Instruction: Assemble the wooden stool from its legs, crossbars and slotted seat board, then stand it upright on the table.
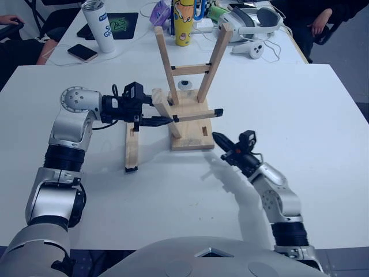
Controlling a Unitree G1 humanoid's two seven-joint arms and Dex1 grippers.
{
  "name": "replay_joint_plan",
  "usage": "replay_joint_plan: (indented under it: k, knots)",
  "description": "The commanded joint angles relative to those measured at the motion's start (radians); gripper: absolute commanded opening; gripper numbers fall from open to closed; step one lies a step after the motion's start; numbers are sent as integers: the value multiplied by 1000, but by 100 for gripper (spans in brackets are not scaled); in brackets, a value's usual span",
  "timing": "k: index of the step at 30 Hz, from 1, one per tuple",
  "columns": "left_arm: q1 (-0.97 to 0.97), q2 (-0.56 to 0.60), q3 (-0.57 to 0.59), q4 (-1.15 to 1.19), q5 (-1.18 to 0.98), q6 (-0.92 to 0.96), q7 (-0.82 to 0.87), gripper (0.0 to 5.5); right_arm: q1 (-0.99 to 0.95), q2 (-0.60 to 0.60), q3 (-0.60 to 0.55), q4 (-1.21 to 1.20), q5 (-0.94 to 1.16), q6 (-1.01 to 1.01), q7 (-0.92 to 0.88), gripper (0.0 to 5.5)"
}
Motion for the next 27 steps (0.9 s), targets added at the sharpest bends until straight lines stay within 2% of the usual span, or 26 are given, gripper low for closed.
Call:
replay_joint_plan:
  k: [1, 6, 11, 12, 13, 18, 24, 27]
  knots:
    - [-1, -24, -67, 63, 85, -24, -2, 207, -64, 48, 55, 79, -94, -21, -75, 0]
    - [2, -43, -76, 59, 86, -25, 36, 207, -133, 103, 81, 199, -188, -51, -176, 0]
    - [-8, -59, -79, 58, 82, -40, 57, 207, -122, 108, 81, 255, -235, 8, -238, 67]
    - [-11, -61, -75, 57, 81, -48, 66, 243, -119, 105, 79, 255, -244, 17, -249, 81]
    - [-16, -61, -67, 59, 83, -58, 81, 255, -121, 106, 70, 260, -245, 30, -260, 99]
    - [-50, -37, 24, -32, 23, 10, 118, 314, -145, 105, 62, 270, -243, 81, -279, 167]
    - [-70, 52, 150, -205, -129, 217, 109, 314, -156, 89, 96, 333, -280, 100, -267, 241]
    - [-162, 42, 258, -235, -272, 361, 179, 277, -154, 90, 99, 355, -286, 96, -267, 270]
